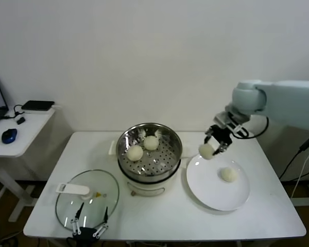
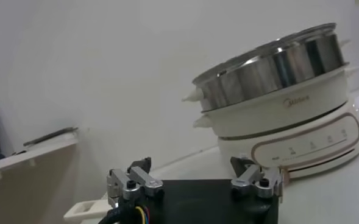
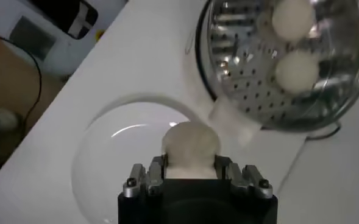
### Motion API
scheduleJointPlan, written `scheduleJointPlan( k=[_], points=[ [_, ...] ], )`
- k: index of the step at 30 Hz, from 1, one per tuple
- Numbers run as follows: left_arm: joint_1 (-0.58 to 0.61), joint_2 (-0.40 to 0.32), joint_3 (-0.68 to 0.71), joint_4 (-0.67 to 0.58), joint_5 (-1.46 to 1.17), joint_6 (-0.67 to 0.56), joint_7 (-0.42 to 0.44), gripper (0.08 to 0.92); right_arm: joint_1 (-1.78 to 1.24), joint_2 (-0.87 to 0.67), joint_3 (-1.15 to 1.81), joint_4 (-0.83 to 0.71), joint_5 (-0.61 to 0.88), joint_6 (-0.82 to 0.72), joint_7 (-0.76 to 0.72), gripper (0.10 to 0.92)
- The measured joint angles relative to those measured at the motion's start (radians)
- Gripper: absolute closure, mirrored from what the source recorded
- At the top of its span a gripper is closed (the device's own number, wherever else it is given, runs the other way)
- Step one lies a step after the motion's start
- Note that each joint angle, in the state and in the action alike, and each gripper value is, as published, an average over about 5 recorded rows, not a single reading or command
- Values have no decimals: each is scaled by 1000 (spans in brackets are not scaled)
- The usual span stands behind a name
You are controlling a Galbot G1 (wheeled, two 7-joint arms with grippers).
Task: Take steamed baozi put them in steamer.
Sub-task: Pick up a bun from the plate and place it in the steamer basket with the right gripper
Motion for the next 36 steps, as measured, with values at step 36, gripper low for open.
scheduleJointPlan(
  k=[36],
  points=[
    [-6,0,-13,4,-4,1,-3,177,-302,512,205,-203,-315,177,101,482]
  ],
)
